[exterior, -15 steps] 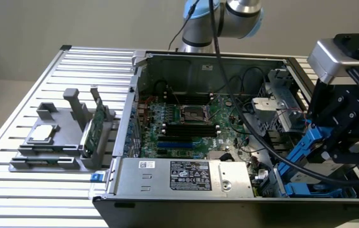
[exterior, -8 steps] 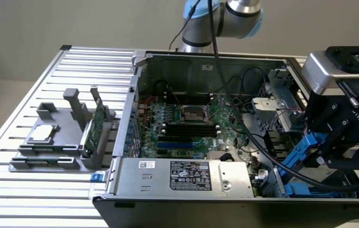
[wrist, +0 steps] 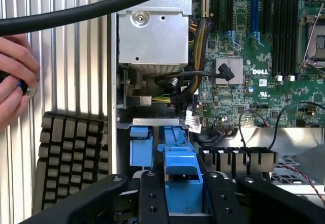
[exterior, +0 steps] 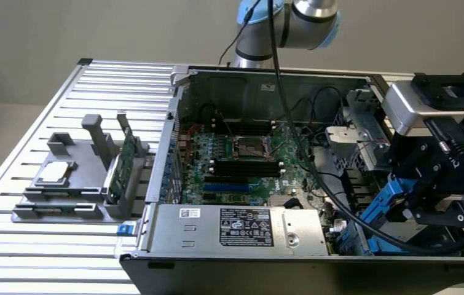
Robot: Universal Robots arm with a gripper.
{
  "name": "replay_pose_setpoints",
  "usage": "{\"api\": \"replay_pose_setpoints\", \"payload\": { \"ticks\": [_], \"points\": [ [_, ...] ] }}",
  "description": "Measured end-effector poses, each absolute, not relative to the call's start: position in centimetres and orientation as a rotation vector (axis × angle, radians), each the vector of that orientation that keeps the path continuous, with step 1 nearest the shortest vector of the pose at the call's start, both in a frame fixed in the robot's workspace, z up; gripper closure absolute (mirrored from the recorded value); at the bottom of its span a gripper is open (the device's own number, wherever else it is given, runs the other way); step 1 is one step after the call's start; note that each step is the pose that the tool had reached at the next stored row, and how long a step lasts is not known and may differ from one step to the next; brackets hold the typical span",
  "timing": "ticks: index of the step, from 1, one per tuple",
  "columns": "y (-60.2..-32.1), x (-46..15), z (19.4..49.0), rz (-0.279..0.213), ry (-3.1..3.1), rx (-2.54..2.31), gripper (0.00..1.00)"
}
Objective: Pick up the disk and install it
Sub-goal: 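Insert the disk into the insertion slot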
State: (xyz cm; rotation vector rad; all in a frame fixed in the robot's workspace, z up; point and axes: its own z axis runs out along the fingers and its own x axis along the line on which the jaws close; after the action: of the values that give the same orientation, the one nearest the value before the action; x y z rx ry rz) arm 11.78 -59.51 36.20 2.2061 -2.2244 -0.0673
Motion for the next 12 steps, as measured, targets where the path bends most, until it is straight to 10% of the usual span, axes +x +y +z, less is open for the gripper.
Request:
{"api": "replay_pose_setpoints", "payload": {
  "ticks": [12],
  "points": [
    [-59.5,11.7,34.4,-0.061,-2.207,2.218,0.67]
  ]
}}
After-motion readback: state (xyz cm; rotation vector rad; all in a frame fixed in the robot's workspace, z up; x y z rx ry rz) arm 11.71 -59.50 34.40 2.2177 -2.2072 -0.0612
